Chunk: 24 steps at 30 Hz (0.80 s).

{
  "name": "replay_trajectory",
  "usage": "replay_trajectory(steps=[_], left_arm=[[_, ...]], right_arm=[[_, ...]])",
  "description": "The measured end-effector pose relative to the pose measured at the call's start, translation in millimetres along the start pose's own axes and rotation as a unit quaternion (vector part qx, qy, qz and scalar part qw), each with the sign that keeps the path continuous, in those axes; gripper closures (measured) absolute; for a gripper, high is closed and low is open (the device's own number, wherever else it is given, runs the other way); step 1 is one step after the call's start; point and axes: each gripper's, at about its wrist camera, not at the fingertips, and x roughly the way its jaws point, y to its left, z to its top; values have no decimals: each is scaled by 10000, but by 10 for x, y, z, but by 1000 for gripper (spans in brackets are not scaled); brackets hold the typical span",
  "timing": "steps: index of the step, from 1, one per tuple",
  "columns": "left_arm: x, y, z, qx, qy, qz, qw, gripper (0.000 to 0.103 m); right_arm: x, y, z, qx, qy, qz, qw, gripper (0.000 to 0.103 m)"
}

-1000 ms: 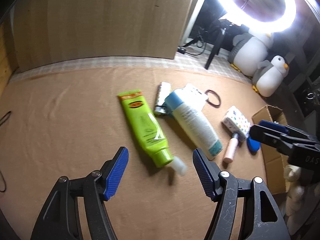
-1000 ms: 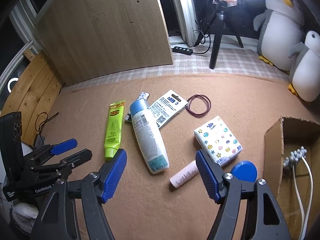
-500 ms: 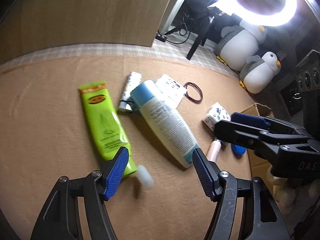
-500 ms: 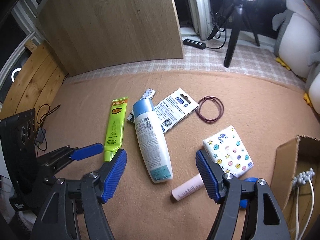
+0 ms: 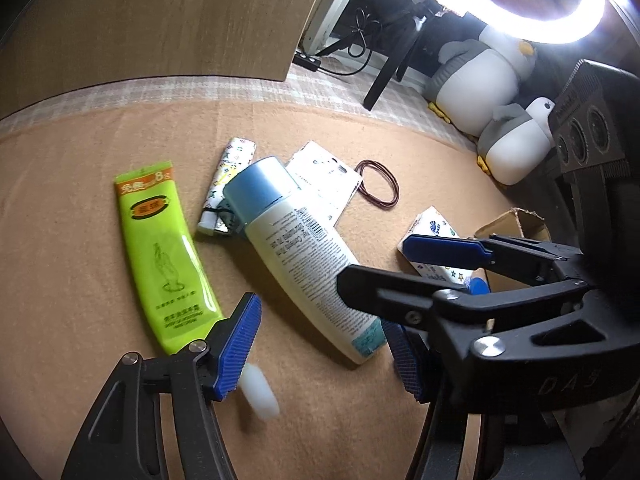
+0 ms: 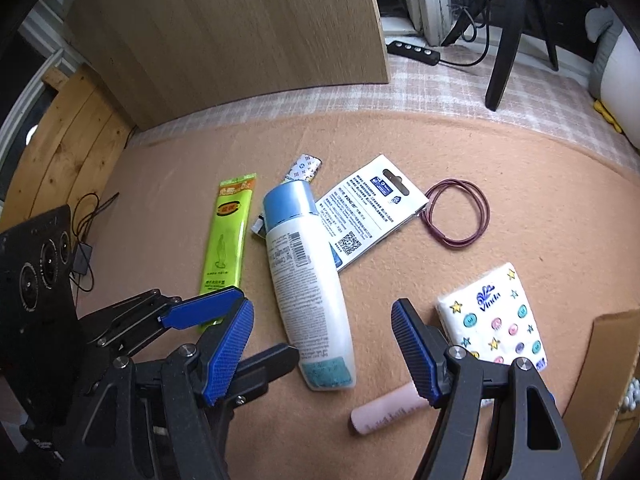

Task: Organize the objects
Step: 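Grasp the white-blue bottle with the right tool and lift it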

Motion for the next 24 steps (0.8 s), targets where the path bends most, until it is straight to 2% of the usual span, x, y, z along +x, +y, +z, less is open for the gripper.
replay_trajectory(steps=[10, 11, 13, 15, 17, 24], left_arm=[[163, 33, 57, -179, 39, -94, 9998, 38], [176, 38, 56, -191, 51, -94, 9998, 40], [209, 51, 53, -213, 104, -102, 9997, 44], [224, 27, 42, -147, 116, -50, 9998, 46], [228, -8, 28, -38, 112, -42, 9999, 50], [174, 11, -32, -87, 66, -136, 9998, 52]], right_arm=[[172, -55, 82, 12, 242, 106, 9997, 35], [185, -61, 85, 25, 253, 123, 9996, 36], [211, -63, 88, 63, 301, 202, 9993, 43], [240, -62, 83, 98, 342, 308, 9989, 55], [255, -62, 69, 130, 385, 412, 9983, 63], [213, -87, -8, 337, 287, 541, 9975, 66]])
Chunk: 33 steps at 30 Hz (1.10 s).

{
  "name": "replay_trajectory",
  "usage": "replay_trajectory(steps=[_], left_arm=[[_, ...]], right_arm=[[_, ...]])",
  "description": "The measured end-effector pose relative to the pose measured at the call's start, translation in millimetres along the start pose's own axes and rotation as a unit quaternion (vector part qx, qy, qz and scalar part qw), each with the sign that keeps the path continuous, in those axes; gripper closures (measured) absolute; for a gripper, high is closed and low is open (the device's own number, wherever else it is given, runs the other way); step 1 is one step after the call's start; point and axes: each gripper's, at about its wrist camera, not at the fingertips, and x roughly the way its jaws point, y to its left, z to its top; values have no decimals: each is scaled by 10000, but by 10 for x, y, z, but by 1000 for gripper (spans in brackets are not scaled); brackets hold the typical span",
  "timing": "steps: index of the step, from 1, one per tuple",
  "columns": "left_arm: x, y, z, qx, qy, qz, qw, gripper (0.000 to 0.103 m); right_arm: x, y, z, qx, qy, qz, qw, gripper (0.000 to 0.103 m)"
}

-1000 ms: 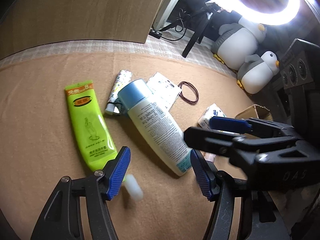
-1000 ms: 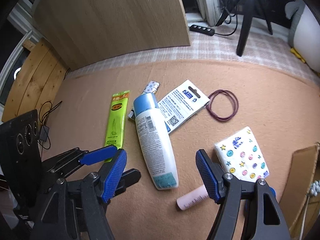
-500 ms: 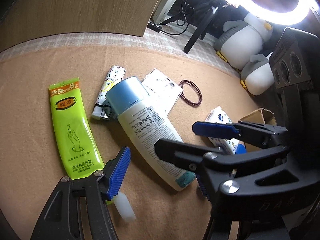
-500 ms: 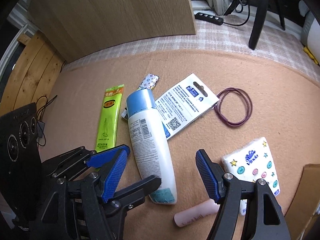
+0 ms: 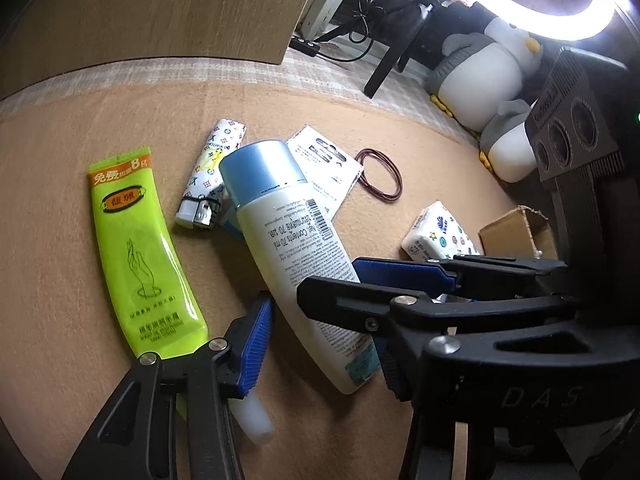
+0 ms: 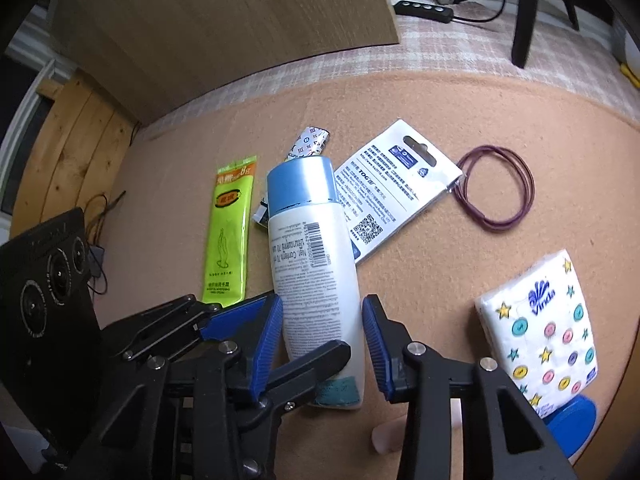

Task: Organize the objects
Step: 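Grasp the white-blue bottle with the right tool and lift it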

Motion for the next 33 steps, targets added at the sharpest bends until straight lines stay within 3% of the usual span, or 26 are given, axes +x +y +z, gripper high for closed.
replay_trajectory(steps=[8, 16, 23, 33], left_arm=[[-231, -173, -120, 180, -173, 75, 9997, 52], [-540, -693, -211, 703, -384, 108, 9967, 52], [-558, -1344, -338, 1185, -408, -151, 9920, 52], [-273, -2263, -736, 1706, -178, -621, 9832, 52]], right_arm=[[-232, 121, -190, -59, -283, 19, 9996, 66], [-734, 193, -461, -65, -809, -156, 9966, 66], [-1253, -136, -829, 202, -1189, -355, 9921, 66], [-1795, -728, -1491, 709, -1527, -777, 9827, 66]])
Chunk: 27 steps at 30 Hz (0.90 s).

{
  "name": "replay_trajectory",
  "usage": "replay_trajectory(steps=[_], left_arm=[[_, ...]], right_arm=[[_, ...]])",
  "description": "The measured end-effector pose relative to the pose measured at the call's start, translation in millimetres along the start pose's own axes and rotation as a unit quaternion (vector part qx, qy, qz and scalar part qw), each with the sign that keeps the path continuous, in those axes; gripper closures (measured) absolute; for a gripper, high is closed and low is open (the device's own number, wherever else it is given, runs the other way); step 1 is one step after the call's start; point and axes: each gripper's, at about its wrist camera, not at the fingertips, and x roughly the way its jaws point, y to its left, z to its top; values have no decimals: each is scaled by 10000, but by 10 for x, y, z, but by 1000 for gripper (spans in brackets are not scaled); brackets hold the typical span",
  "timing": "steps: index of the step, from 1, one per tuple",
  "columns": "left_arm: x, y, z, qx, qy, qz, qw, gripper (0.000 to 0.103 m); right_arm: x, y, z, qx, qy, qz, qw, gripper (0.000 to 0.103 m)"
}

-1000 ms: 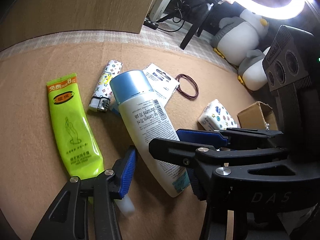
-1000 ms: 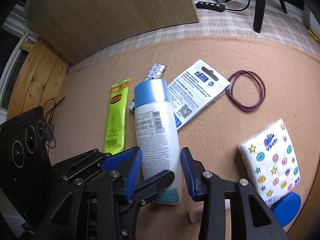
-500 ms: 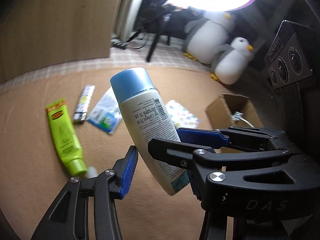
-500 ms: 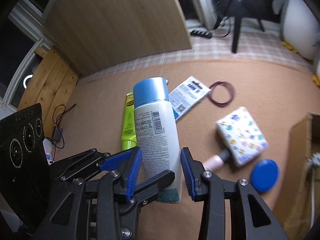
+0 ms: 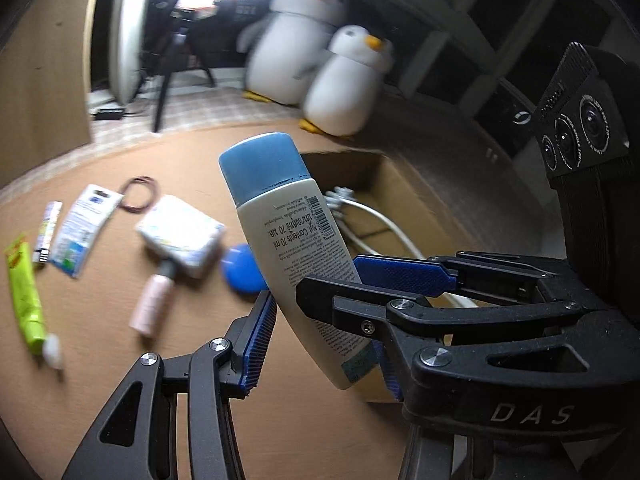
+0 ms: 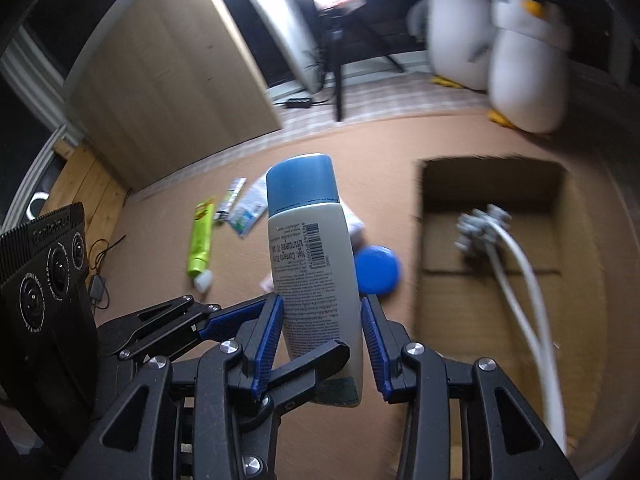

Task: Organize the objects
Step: 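Grasp the white-blue bottle with the right tool and lift it, then place the white-blue bottle into the cardboard box and release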

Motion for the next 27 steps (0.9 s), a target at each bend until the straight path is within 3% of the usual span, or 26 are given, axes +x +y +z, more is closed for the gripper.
replay_trajectory(steps=[9, 19, 22, 23, 27], left_arm=[[382, -577, -87, 308, 347, -264, 9986, 52], [573, -739, -75, 480, 569, -355, 9966, 51], [529, -749, -95, 571, 597, -244, 9963, 30], [494, -782, -120, 615, 556, -197, 9964, 29], [418, -760, -178, 626, 538, -124, 9965, 29]], right_arm=[[-246, -514, -336, 361, -33, -272, 9990, 66], [-314, -767, -438, 503, -15, -330, 9982, 66], [-332, -800, -453, 571, -66, -442, 9974, 47], [-340, -799, -456, 583, -106, -479, 9971, 41], [-369, -739, -441, 481, -175, -615, 9968, 40]])
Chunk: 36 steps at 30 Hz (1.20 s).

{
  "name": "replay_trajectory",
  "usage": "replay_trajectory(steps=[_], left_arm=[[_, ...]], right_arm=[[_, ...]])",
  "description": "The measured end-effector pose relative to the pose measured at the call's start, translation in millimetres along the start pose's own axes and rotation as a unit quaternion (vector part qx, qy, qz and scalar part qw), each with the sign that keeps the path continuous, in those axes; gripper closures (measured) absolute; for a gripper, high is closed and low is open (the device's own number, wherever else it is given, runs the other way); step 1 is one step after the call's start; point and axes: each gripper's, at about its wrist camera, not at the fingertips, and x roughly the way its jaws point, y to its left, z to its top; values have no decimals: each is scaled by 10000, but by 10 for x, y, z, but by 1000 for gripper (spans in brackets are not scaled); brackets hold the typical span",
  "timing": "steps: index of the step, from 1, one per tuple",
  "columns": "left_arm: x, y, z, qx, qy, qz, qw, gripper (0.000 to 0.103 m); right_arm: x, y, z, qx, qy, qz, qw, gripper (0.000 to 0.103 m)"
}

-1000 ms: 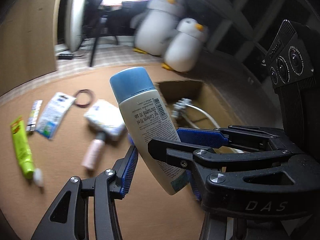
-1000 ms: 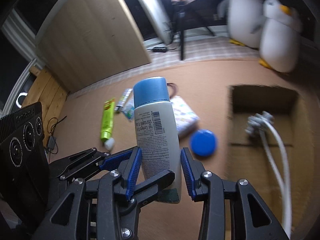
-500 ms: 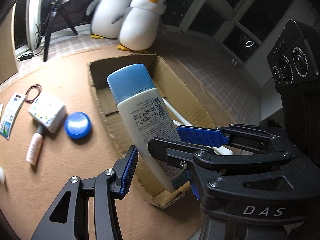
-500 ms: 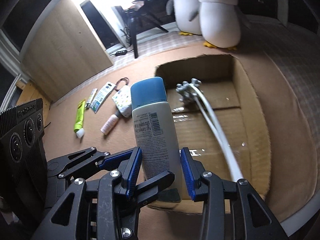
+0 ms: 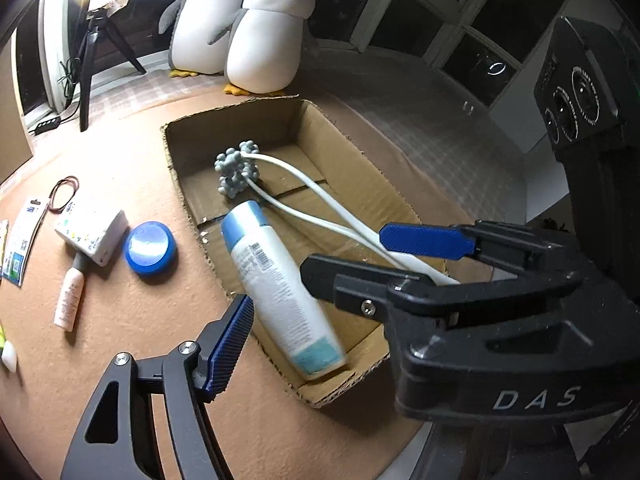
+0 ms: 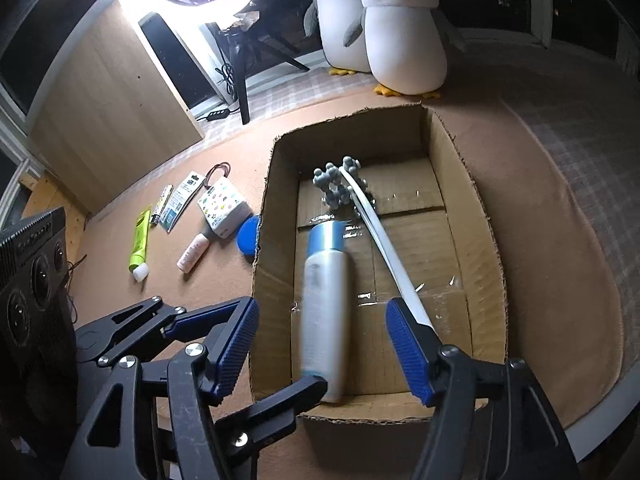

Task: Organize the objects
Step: 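Place the white-blue bottle into the cardboard box and release, then reach the right tool to the pink small bottle and grasp it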

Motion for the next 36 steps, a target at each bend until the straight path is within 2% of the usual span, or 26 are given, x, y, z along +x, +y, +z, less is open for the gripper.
replay_trajectory(steps=[8, 17, 23, 30, 36], left_arm=[[-245, 257, -127, -232, -79, 131, 9996, 30], [-706, 977, -343, -909, -305, 555, 9938, 30], [-1037, 1558, -559, -1429, -418, 877, 9850, 30], [-1281, 2273, -861, -2014, -474, 1317, 9695, 30], [-1386, 2747, -894, -2359, -564, 1494, 9586, 30]], right_arm=[[-7, 108, 28, 36, -78, 40, 10000, 40], [12, 421, 48, -16, -143, 316, 9994, 40], [94, 729, 44, -215, -89, 505, 9985, 40], [334, 1018, 36, -224, 165, 756, 9967, 40], [541, 1143, 18, -34, 380, 894, 9953, 40]])
